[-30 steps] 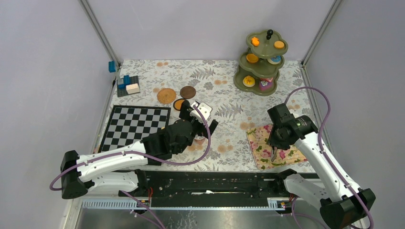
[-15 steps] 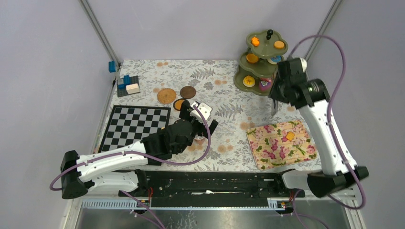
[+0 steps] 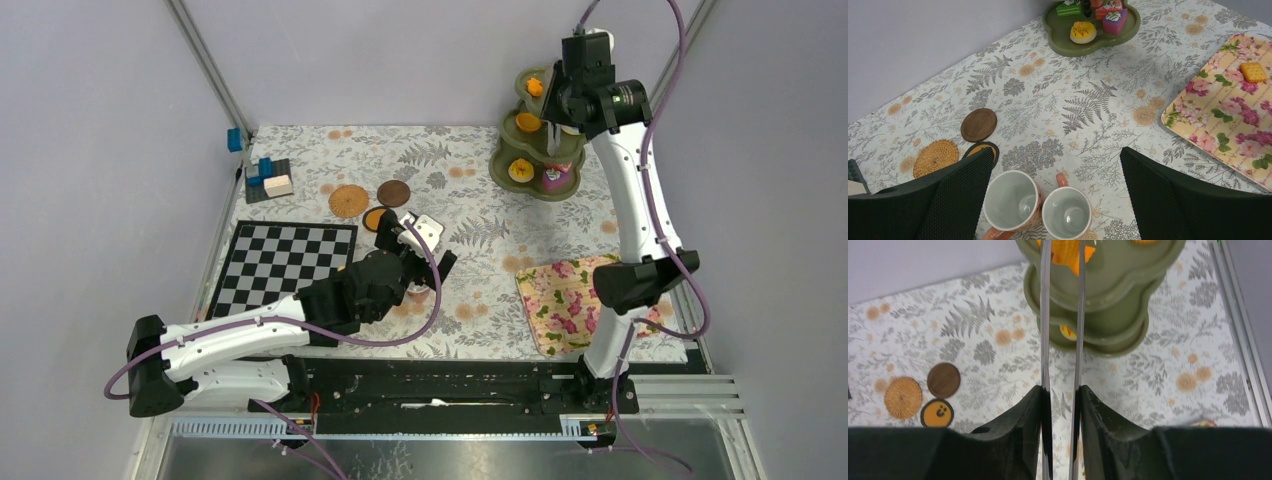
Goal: Serve the afternoon tea
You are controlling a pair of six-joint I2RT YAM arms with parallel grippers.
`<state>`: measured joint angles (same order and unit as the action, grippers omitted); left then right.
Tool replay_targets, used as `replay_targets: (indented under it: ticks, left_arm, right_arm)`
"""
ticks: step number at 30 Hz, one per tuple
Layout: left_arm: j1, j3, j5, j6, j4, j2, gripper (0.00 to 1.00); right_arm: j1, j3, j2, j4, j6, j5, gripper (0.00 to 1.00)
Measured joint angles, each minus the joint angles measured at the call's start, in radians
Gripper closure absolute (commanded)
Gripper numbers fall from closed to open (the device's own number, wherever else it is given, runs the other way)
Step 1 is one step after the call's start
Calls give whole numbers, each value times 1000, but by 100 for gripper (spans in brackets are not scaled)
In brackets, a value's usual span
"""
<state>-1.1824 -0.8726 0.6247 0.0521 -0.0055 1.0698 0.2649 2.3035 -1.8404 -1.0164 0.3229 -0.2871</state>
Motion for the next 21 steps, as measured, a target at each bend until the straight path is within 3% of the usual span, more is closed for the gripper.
replay_targets:
  ticks: [5,9,21]
  left_arm:
    - [0,0,0,0,0,0,1]
    - [0,0,4,3,0,0,1]
    - [0,0,5,3,0,0,1]
  right_arm:
    - [-14,212,-117,-31,-27,4,99]
    - [-34,237,-158,-53,-35,10,93]
    - [-48,237,-202,-95,-56,20,53]
